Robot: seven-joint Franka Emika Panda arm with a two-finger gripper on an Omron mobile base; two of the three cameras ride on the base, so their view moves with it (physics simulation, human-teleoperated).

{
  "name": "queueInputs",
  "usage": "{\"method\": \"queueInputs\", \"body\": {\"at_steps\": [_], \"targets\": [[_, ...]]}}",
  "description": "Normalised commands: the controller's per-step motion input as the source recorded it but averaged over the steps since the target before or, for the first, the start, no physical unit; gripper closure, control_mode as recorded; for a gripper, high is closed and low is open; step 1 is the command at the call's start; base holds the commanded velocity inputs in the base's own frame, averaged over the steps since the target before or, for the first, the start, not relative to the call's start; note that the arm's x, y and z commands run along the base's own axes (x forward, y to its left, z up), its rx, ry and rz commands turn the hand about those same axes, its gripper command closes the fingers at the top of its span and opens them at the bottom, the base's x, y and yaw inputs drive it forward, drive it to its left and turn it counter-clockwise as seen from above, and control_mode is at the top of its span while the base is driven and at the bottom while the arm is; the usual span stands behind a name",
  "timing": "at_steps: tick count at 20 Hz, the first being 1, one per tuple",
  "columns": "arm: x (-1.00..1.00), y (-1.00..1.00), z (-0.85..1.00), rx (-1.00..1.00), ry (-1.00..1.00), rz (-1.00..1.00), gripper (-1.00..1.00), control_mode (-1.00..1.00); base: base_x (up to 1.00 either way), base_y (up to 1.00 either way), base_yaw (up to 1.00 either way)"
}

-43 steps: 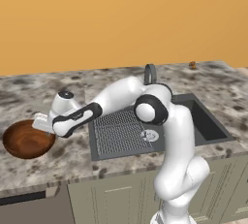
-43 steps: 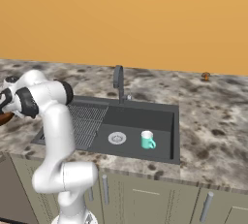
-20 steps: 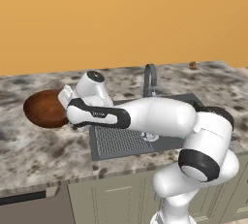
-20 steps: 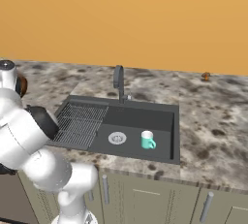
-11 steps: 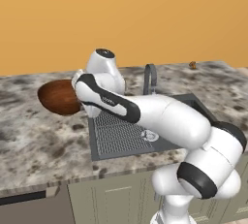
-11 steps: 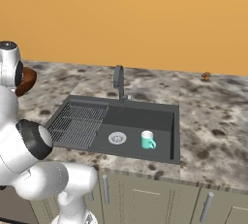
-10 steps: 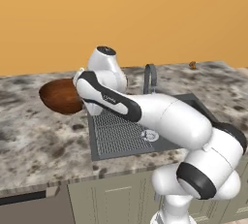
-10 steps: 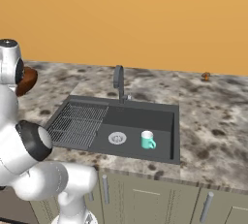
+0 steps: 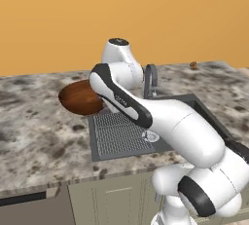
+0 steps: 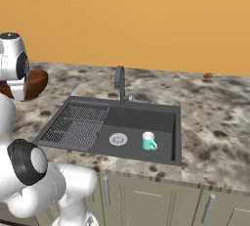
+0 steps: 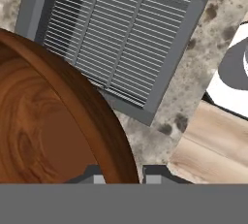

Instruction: Pick the mug and place it in the sink. Pick the bowl and place it in the open cabinet and then close the cabinet.

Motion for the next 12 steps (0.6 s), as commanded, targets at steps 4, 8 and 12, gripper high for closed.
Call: {"method": "queueInputs", "body": {"at_steps": [4, 8, 12], "targets": [[-0.04, -0.75, 0.0, -0.07, -0.03, 0.0, 1.0, -1.0, 0.0, 0.0, 0.0], [0.0, -0.67, 0.0, -0.01, -0.02, -0.04, 1.0, -1.0, 0.0, 0.0, 0.0], [0.0, -0.41, 0.0, -0.04, -0.01, -0.19, 1.0, -1.0, 0.0, 0.0, 0.0]]}}
